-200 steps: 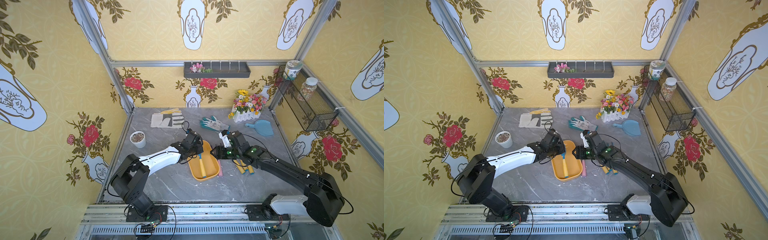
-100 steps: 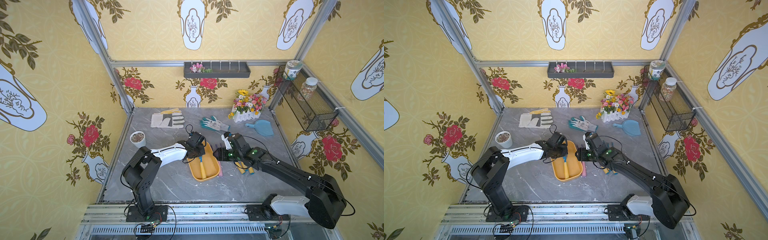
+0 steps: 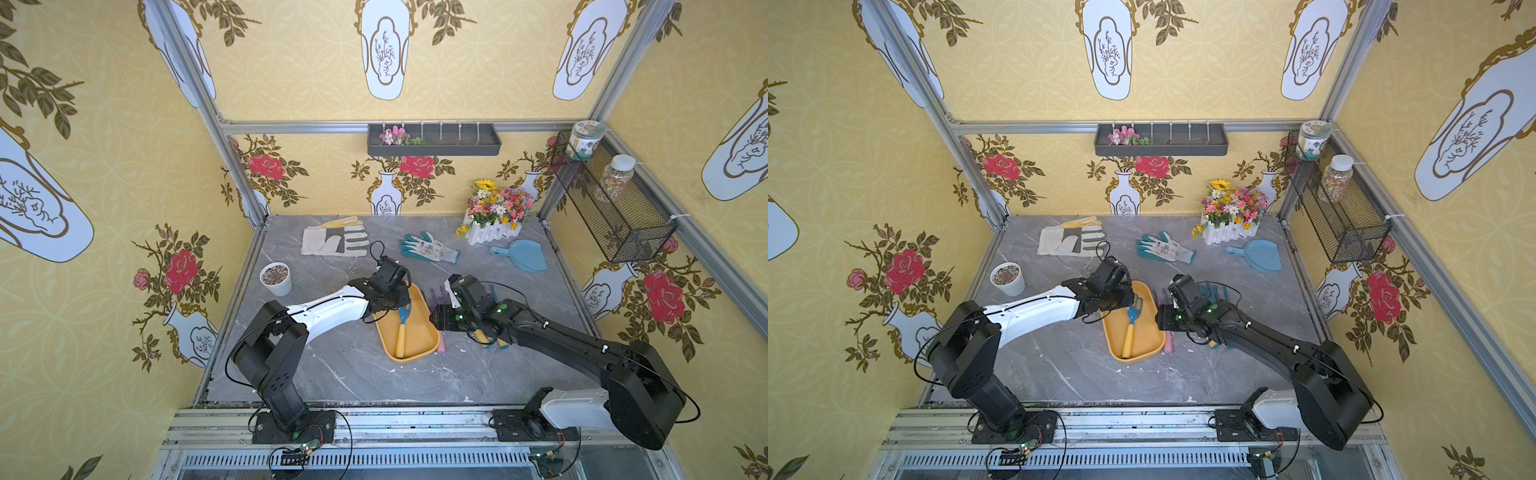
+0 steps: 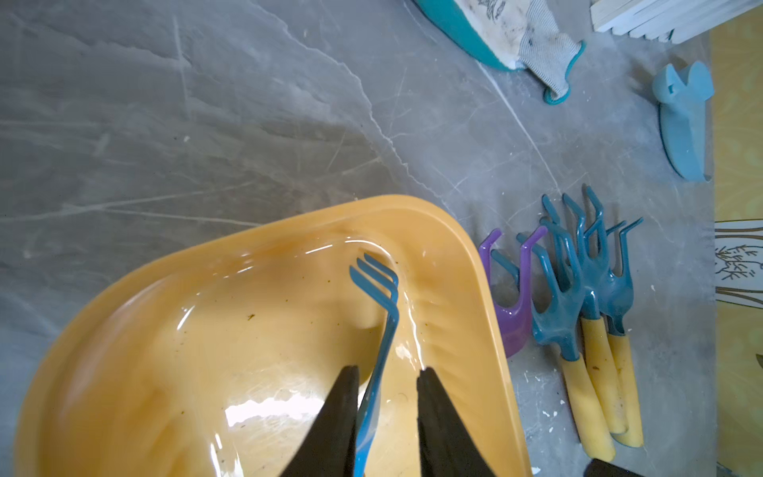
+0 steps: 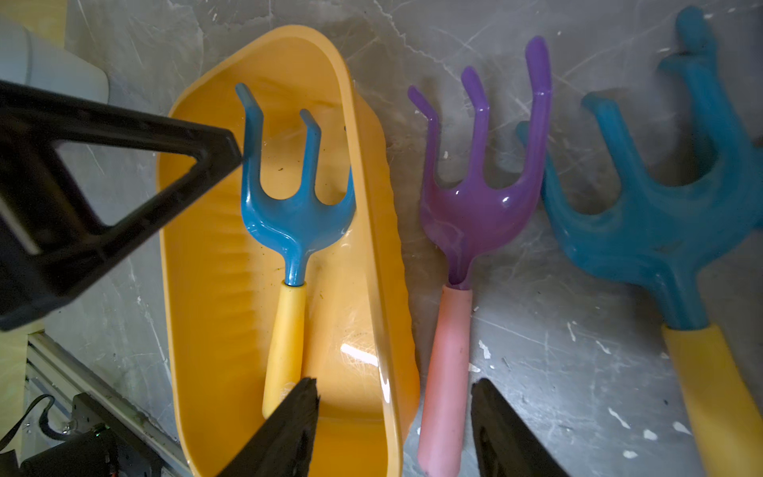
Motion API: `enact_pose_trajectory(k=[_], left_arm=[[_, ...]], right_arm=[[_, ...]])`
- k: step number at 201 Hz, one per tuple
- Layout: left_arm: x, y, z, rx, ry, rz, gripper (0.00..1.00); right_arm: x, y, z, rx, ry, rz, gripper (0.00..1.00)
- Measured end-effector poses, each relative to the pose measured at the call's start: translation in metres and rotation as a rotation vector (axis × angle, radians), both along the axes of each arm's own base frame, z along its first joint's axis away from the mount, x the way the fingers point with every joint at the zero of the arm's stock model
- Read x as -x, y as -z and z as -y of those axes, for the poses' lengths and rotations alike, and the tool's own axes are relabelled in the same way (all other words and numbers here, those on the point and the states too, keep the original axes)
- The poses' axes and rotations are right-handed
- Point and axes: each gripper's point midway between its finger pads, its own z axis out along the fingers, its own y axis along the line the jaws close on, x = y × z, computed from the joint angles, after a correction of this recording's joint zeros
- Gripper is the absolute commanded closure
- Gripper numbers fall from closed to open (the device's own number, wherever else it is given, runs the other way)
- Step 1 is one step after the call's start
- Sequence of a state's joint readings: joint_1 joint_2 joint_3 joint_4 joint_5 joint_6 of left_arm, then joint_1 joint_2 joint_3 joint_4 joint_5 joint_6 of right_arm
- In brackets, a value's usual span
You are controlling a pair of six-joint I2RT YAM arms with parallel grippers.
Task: Put the rake into the storage box
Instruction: Place the rake in the storage box.
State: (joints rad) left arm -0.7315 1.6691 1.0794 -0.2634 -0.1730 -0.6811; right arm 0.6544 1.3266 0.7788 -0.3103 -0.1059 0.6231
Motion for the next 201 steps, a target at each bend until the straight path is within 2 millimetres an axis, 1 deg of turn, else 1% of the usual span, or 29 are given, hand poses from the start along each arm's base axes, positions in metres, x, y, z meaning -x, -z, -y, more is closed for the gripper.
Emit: enact_pose_trajectory(k=[24,51,72,104,123,145,163,176,201], left_arm=[[-0.001,-0.006,-0.011,-0.033,-0.031,0.025,0.70],[-0.001,-0.016,-0.024,-0.056,-0.065,0.065,0.72],[-0.001,-0.023,-0.029,-0.055,-0.079,0.091,0.72],[-0.001,-0.028,-0.032,-0.046,-0.081,0.127,0.74],[-0.005,-0.024,-0.027,-0.054,-0.065,0.126,0.77],[-0.009,-0.016,-0.020,-0.061,-0.047,0.108,0.78],[-0.011,-0.010,-0.018,-0.075,-0.040,0.102,0.78],[-0.012,-0.006,-0.019,-0.091,-0.043,0.089,0.78],[-0.016,0.002,-0.025,-0.137,-0.059,0.056,0.81]], right_arm=[[-0.004,0.005,0.003,0.028,0.018,0.005,0.37],[-0.010,0.003,0.003,0.042,0.030,0.020,0.40],[-0.016,-0.008,-0.001,0.040,0.034,0.050,0.40],[-0.027,-0.035,-0.016,0.010,0.005,0.112,0.43],[-0.030,-0.039,-0.020,0.006,-0.001,0.120,0.43],[-0.032,-0.036,-0.025,0.017,-0.009,0.109,0.43],[-0.032,-0.033,-0.030,0.032,-0.021,0.089,0.43],[-0.035,-0.031,-0.032,0.049,-0.019,0.082,0.44],[-0.041,-0.023,-0.028,0.105,0.002,0.065,0.44]])
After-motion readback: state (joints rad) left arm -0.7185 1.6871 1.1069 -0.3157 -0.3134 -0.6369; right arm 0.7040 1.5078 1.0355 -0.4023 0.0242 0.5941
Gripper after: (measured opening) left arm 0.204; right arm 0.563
